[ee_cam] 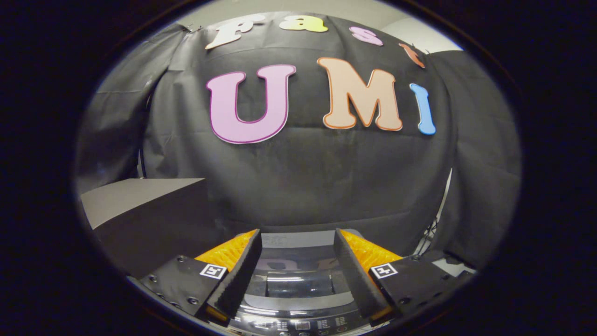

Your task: Put the clothes into the washing machine and then close the washing machine lid.

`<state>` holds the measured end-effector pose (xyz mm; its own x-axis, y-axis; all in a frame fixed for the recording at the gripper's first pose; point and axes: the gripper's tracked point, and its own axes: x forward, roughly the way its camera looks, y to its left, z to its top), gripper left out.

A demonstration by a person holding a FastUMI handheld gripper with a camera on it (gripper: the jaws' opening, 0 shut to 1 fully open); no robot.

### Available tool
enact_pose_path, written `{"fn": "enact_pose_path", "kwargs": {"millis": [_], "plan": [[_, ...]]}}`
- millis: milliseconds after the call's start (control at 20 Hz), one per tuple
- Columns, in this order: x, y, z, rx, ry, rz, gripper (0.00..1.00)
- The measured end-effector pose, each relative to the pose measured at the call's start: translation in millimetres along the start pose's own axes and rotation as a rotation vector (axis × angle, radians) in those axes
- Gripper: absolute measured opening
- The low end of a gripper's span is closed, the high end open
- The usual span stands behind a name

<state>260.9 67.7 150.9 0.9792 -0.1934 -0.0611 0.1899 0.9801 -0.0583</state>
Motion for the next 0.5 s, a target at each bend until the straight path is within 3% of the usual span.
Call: {"fn": "enact_pose_path", "kwargs": {"millis": [500], "plan": [[-29,-70,1,-0.044,-0.137,-0.073,0.96]]}}
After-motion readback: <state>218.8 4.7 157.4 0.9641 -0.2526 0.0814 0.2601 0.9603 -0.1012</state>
